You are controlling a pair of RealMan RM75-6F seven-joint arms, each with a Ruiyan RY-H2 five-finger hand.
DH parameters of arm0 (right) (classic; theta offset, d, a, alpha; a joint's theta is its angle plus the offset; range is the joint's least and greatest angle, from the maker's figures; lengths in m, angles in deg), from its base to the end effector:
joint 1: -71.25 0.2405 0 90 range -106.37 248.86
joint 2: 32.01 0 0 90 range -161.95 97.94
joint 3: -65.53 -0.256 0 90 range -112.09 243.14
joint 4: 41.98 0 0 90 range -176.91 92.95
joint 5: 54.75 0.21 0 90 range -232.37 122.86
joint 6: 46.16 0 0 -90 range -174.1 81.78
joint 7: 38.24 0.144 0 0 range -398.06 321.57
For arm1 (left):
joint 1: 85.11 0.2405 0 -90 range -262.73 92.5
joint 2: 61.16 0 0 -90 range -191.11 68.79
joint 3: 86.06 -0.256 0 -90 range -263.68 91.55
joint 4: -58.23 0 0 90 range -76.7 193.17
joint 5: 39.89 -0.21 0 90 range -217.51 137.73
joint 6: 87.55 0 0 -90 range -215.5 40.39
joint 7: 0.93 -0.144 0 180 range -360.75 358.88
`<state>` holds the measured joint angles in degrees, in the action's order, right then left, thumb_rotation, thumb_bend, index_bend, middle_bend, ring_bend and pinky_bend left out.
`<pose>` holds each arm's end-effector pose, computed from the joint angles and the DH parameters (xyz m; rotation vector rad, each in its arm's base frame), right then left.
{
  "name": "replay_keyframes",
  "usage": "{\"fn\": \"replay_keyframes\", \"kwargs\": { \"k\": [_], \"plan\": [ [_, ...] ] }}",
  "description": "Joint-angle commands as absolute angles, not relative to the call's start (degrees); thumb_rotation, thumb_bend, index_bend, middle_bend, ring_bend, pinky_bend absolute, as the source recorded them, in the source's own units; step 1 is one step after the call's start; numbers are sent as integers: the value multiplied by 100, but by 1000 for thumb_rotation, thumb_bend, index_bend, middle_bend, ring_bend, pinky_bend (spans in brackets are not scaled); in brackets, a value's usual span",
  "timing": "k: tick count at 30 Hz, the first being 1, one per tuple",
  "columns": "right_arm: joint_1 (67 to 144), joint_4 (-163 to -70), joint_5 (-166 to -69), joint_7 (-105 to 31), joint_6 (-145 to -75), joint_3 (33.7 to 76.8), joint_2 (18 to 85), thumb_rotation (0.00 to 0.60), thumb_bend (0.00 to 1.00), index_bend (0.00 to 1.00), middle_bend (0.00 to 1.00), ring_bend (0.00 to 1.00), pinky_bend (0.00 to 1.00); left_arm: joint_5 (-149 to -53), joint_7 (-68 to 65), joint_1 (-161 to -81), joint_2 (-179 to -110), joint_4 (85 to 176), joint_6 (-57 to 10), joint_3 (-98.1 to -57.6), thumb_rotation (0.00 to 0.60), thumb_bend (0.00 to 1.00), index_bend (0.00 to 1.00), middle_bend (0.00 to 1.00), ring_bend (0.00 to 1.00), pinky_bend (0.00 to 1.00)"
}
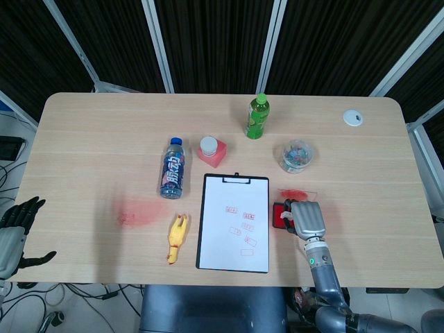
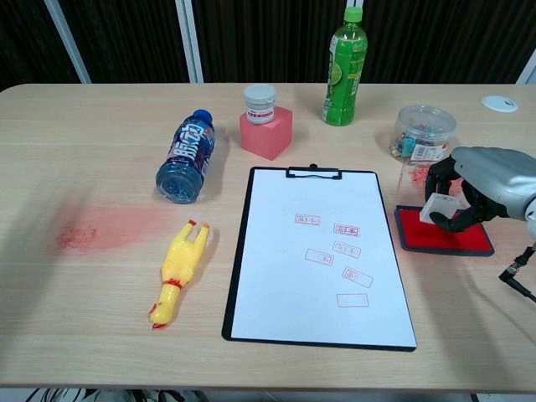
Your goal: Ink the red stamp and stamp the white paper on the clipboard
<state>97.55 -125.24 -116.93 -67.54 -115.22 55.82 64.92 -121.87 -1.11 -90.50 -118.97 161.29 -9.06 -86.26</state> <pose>-0.2151 -0.2845 -0.0286 1.5538 -1.0251 0.7949 -0.2993 0.1678 0.1574 -1.4042 -1.1110 -0.8253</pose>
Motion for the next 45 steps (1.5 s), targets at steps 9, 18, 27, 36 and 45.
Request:
{"fn": "replay_keyframes", "kwargs": {
  "k": [9, 18, 27, 36, 45],
  "plan": [
    [9749, -12540, -11697, -6713, -11535, 5578, 6515, 600, 534, 679, 597, 784, 870, -12153, -120, -9025, -11898, 16164, -862, -8611, 600, 0, 0, 0, 0, 0],
    [9742, -12590, -11690, -6733, -11570, 5565, 6508, 600, 534, 681, 597, 784, 870, -12168, -110, -9030, -11900, 16151, -865, -8609, 600, 0, 0, 0, 0, 0],
    [9738, -12585, -11663, -6758, -11566, 5581, 6545, 600, 534, 681, 597, 784, 870, -12165, -95, -9034, -11895, 16144, -877, -8607, 600, 0, 0, 0, 0, 0],
    [9742, -12541, -11673, -6750, -11558, 5600, 6607, 600, 534, 681, 597, 784, 870, -12153, -112, -9036, -11897, 16148, -884, -8605, 600, 0, 0, 0, 0, 0],
    [9741, -12446, -11631, -6785, -11528, 5621, 6674, 600, 534, 681, 597, 784, 870, -12144, -103, -9043, -11890, 16150, -902, -8603, 600, 0, 0, 0, 0, 0]
  ]
}}
